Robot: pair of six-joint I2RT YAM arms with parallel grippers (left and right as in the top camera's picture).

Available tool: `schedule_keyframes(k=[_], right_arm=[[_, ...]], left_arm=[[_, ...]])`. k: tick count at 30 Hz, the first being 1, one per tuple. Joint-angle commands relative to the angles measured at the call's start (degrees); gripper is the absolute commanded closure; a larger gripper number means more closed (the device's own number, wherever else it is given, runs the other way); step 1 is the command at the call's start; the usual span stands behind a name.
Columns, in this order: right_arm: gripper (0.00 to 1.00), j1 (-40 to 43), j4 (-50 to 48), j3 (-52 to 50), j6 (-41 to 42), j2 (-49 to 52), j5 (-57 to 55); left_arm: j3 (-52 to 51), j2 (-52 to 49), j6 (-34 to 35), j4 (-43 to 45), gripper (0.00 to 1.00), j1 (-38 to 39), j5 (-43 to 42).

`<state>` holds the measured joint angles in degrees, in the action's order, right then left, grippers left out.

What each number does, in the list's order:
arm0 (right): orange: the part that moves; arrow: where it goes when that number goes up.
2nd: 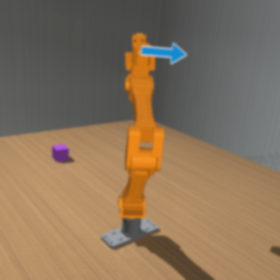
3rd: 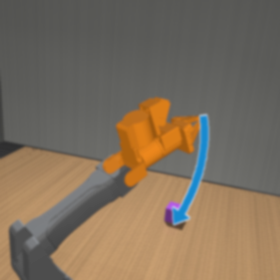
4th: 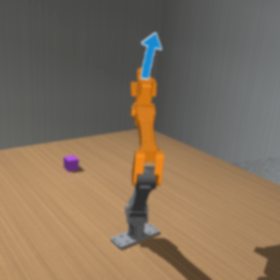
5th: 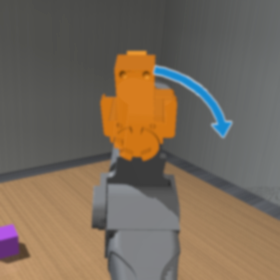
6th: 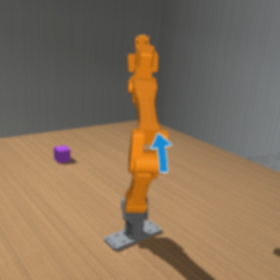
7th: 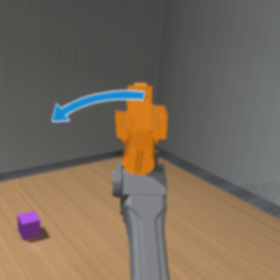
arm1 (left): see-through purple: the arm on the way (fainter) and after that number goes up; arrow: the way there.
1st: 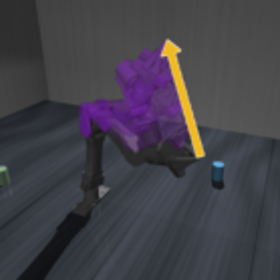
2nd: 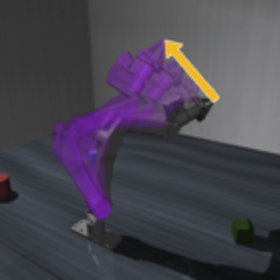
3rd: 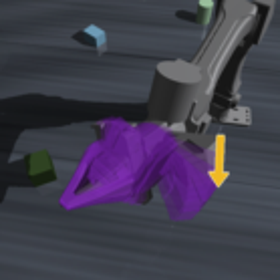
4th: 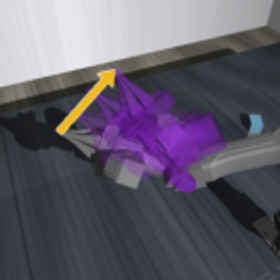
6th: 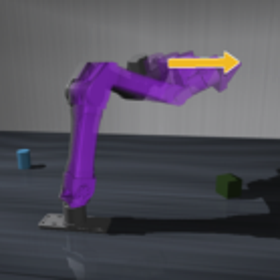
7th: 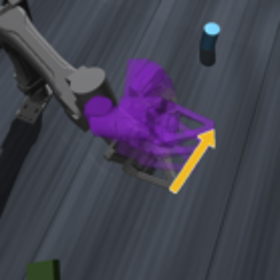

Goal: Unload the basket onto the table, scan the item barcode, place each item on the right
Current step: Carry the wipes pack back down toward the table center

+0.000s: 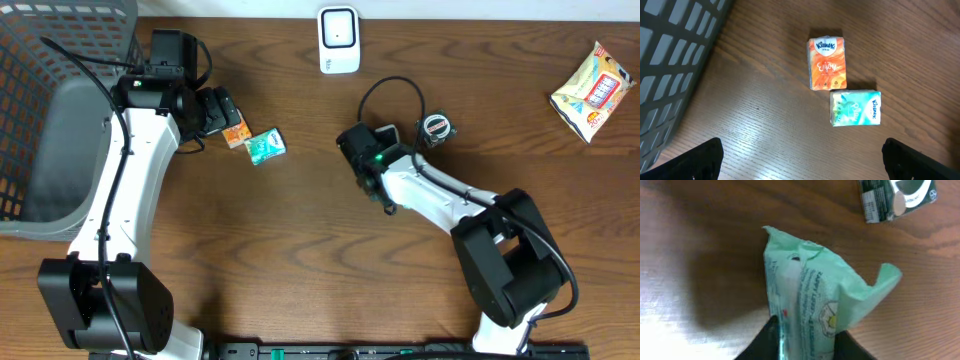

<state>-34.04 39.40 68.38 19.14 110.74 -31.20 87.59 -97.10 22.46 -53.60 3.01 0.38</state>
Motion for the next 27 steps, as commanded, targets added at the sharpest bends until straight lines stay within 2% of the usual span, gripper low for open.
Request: schedule_keyframes(k=[1,8,12,13,27], right_arm=[[0.73,-2.4,1.9,1.9,1.6,0.3,2.2],[0.65,-6.7,8.9,10.1,1.6,0.2,3.7],[0.95,-7.7,10.8,13.0,1.4,0.2,3.7],[0.99,-7.7,10.8,13.0,1.4,0.2,3.7],[0.99,-7.3,11.8,13.0,1.4,0.2,9.1]], left_arm=[[0.3,-0.3,-0.3,-0.2,0.0,-0.2,0.7],[0.3,-0.3,-0.3,-0.2,0.0,-0.2,0.7],[0.3,-0.3,-0.3,-0.2,0.0,-0.2,0.7],[0.3,-0.3,-0.3,-0.2,0.0,-0.2,0.7],[0.3,-0.3,-0.3,-0.2,0.0,-0.2,0.7]])
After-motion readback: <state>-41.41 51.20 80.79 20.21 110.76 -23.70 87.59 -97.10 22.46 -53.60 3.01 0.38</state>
